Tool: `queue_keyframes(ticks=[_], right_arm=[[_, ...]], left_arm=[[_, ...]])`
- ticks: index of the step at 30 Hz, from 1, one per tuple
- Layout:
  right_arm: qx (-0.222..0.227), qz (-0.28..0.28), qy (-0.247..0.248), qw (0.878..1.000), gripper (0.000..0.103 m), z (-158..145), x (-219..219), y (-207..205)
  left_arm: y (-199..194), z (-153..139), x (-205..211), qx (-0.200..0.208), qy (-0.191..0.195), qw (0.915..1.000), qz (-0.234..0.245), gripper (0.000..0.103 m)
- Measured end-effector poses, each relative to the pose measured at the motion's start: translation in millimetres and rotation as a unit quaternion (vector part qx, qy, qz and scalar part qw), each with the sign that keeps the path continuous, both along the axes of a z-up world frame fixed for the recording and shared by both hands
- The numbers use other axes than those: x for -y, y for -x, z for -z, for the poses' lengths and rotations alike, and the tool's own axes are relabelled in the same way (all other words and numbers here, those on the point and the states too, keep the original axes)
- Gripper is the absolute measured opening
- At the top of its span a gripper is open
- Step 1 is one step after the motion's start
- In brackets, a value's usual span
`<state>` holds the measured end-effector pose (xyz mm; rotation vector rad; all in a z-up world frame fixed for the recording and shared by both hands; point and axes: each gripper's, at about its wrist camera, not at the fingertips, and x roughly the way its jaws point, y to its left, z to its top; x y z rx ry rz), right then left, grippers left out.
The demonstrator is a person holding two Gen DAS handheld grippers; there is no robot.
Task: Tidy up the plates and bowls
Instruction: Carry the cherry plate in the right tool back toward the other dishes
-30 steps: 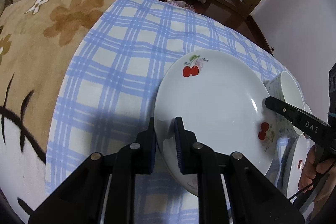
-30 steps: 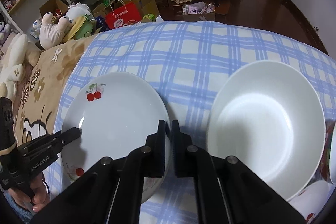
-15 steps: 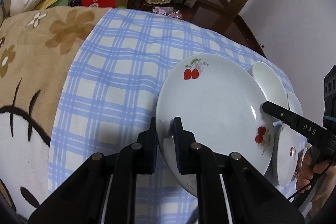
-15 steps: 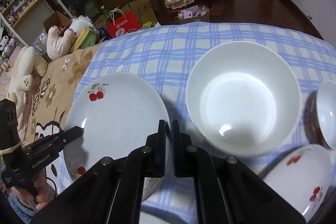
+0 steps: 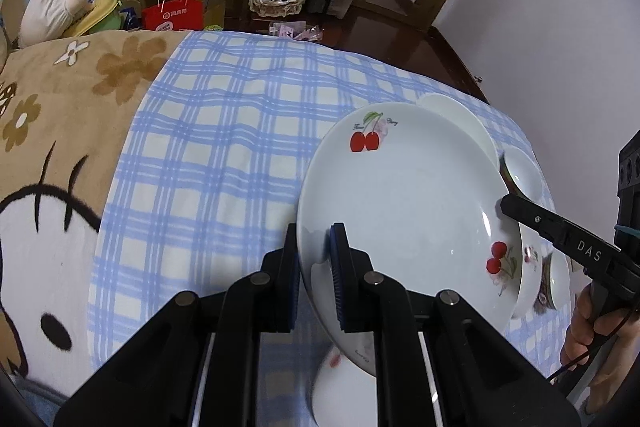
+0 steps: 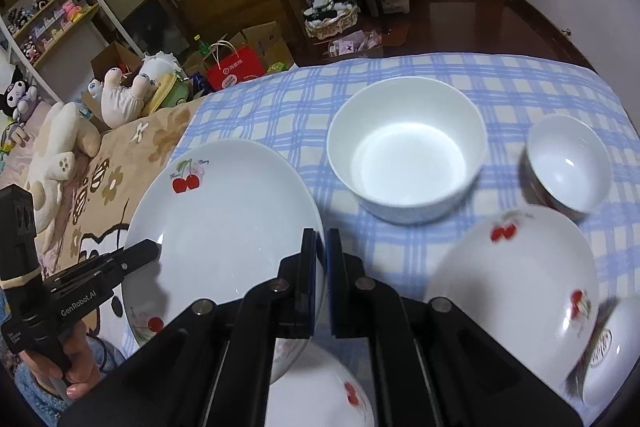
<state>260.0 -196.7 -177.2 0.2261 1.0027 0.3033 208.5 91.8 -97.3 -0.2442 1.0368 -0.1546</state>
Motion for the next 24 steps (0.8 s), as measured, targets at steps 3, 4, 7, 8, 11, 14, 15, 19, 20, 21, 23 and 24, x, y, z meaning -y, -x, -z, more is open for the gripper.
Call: queue_keyframes(ticks=[3,4,7,8,11,14,15,19,20,21,23,24], right_arm=[[0.001,0.005,-0.005,1.000,0.006,-3,9,16],[-0.002,0.008,-0.010,1.000,0.006,-3,12,22],[0.002,0.015,-0.015,1.000,0.006,-7,19,39],[0.003,0.015,-0.014,1.000,0.006,-9,21,43],[0.008,0.014,-0.007,1.000,0.006,-13,22,57],[0.011,0.020,-0.007,1.000,0.006,-15,26,69],[0.011,0.022,-0.009,1.000,0.006,-15,27,73],[0.011,0.024,-0.005,1.000,0.006,-13,29,87],[0.009,0.025,-0.006,1.000,0.006,-12,30,90],[0.009,0.025,-0.005,1.000,0.006,-11,30,94],[0.009,0.026,-0.008,1.000,0.006,-9,32,100],[0.007,0.027,-0.009,1.000,0.006,-7,32,102]], left_arm=[[14,-6,7,0.008,-0.009,0.9999,0.008,0.014],[20,-9,11,0.012,-0.014,0.9998,0.011,0.014],[34,-14,16,0.013,-0.014,0.9997,0.018,0.014],[37,-14,17,0.012,-0.013,0.9997,0.019,0.014],[49,-17,21,0.015,-0.014,0.9996,0.021,0.014],[59,-20,25,0.014,-0.015,0.9995,0.024,0.014],[62,-21,26,0.014,-0.016,0.9994,0.026,0.014],[73,-20,31,0.012,-0.024,0.9991,0.032,0.015],[76,-19,32,0.009,-0.023,0.9991,0.034,0.015],[78,-18,32,0.007,-0.024,0.9990,0.036,0.015],[82,-17,33,0.006,-0.027,0.9990,0.036,0.015],[84,-17,34,0.007,-0.030,0.9989,0.036,0.015]])
